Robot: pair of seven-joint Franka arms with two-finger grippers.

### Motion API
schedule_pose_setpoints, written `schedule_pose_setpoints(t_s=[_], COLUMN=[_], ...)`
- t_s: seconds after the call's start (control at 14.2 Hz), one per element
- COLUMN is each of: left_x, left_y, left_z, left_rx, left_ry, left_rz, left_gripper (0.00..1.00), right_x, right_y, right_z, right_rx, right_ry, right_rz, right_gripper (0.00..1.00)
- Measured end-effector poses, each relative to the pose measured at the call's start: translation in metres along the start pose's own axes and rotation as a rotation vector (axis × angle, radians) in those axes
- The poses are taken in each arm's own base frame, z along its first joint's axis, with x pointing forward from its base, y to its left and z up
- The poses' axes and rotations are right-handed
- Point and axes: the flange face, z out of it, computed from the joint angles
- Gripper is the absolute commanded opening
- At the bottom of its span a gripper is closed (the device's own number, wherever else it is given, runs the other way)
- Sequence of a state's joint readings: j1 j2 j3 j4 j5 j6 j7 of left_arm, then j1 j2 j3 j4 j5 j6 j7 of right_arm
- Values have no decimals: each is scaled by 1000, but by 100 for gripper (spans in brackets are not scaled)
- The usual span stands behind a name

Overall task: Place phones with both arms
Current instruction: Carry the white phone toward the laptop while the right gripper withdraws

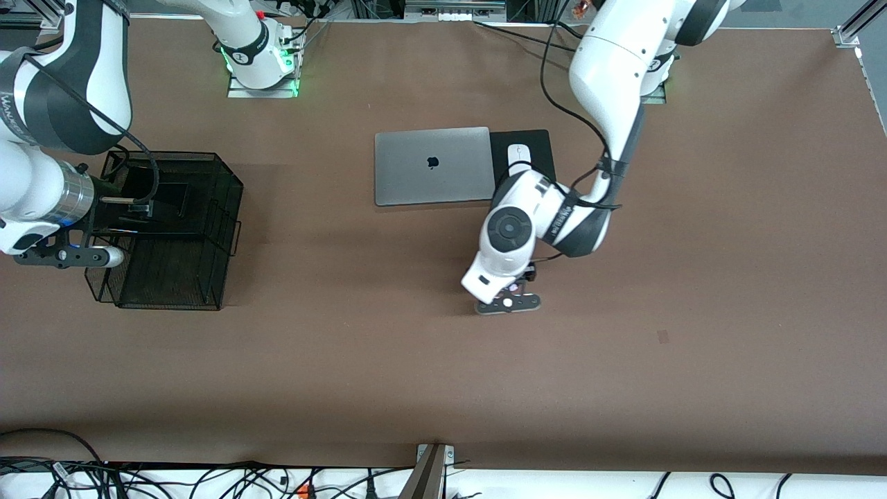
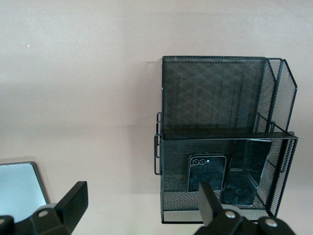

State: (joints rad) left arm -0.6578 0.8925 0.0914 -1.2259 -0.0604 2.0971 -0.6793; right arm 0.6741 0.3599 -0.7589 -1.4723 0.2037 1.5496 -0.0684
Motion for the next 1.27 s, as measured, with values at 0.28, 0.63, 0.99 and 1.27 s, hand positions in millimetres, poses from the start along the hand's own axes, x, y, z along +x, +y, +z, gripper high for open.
schedule_pose_setpoints(t_s=[0.28, 0.63, 0.99, 1.27], left_x=[-18, -49, -51, -51], left_y=[57, 105, 109, 110], left_z=[-10, 12, 44, 47], left_rx=[-55, -136, -151, -162], left_ry=[64, 141, 151, 157], left_rz=[22, 13, -36, -62], left_gripper=[8, 8, 10, 100], right_x=[0, 0, 1, 0], right_y=[-1, 5, 4, 4], right_z=[0, -1, 0, 0], right_rx=[10, 16, 19, 20], right_ry=[0, 2, 2, 1], right_rz=[-2, 2, -4, -5], right_gripper=[100, 100, 100, 100])
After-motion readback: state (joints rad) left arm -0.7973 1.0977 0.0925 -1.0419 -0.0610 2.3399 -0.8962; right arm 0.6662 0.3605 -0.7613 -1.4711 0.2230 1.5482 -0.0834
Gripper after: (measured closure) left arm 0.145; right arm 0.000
